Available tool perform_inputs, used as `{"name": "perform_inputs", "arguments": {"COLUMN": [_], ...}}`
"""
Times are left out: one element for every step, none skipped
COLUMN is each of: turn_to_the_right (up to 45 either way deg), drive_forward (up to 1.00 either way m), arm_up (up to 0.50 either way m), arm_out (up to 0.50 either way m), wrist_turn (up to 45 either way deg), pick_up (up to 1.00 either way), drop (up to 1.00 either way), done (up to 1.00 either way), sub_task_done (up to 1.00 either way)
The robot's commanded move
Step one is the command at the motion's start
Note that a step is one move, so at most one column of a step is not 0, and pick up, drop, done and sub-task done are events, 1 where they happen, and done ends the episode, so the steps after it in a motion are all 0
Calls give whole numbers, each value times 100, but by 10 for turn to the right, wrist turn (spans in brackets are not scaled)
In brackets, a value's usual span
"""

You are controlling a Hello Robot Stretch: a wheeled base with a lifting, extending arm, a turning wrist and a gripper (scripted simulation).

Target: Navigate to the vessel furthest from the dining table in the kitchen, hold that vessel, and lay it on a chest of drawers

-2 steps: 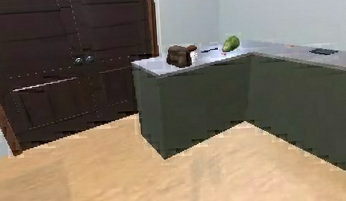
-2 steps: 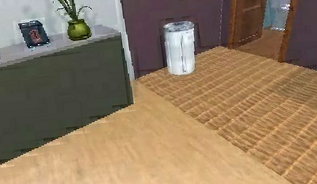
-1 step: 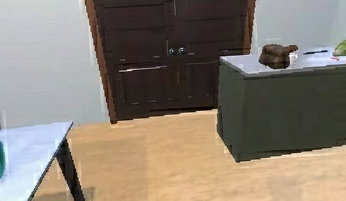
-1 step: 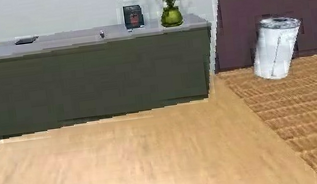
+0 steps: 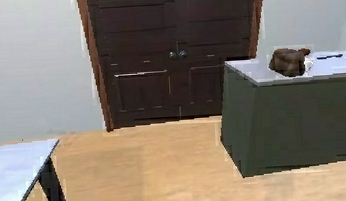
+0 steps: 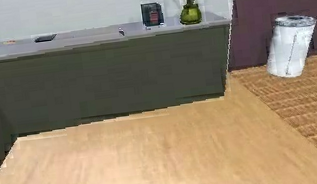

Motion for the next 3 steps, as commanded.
{"name": "perform_inputs", "arguments": {"turn_to_the_right": [-450,450,420], "drive_forward": [0,0,0], "arm_up": [0,0,0], "arm_out": [0,0,0], "wrist_turn": [0,0,0], "pick_up": [0,0,0], "drop": [0,0,0], "done": [0,0,0], "sub_task_done": [0,0,0]}}
